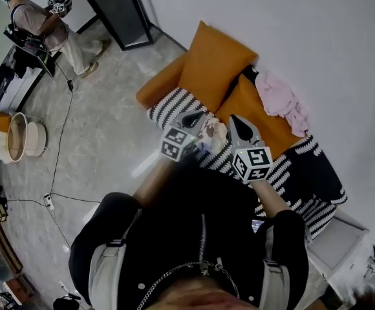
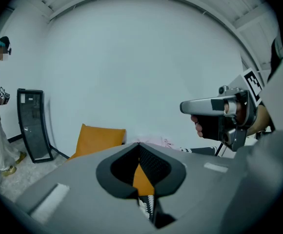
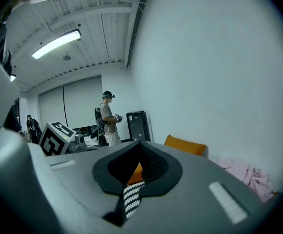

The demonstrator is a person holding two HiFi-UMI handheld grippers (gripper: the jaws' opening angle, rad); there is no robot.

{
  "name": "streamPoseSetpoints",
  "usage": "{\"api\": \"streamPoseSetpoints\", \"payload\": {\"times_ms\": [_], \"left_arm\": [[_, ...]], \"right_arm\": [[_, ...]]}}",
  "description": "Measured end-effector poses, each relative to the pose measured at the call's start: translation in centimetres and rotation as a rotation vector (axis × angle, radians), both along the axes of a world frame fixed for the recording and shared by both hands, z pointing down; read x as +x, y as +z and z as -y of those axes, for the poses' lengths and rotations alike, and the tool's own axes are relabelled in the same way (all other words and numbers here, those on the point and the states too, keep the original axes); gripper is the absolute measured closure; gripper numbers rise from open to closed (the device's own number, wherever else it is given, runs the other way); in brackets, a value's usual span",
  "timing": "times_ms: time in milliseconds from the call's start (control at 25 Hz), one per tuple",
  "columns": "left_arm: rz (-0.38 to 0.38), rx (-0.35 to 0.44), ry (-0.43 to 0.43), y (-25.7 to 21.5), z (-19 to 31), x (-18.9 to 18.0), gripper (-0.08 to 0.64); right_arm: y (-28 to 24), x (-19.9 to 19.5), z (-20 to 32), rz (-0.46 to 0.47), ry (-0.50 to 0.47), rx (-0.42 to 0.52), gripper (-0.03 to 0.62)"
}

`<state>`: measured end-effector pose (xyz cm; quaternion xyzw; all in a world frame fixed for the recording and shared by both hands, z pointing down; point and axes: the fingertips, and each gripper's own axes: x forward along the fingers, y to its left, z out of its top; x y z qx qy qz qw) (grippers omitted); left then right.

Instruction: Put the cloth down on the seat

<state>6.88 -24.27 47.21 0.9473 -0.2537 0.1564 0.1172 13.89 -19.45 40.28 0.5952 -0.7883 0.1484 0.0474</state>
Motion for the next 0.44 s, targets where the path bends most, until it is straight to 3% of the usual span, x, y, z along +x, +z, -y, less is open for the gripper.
{"api": "streamPoseSetpoints", "payload": {"times_ms": [440], "left_arm": [[-0.010, 0.020, 0.031, -0.5, 5.6, 2.4, 0.549]], "right_arm": [[-0.8, 1.3, 5.0, -0.009, 0.013, 0.030, 0.591]]}}
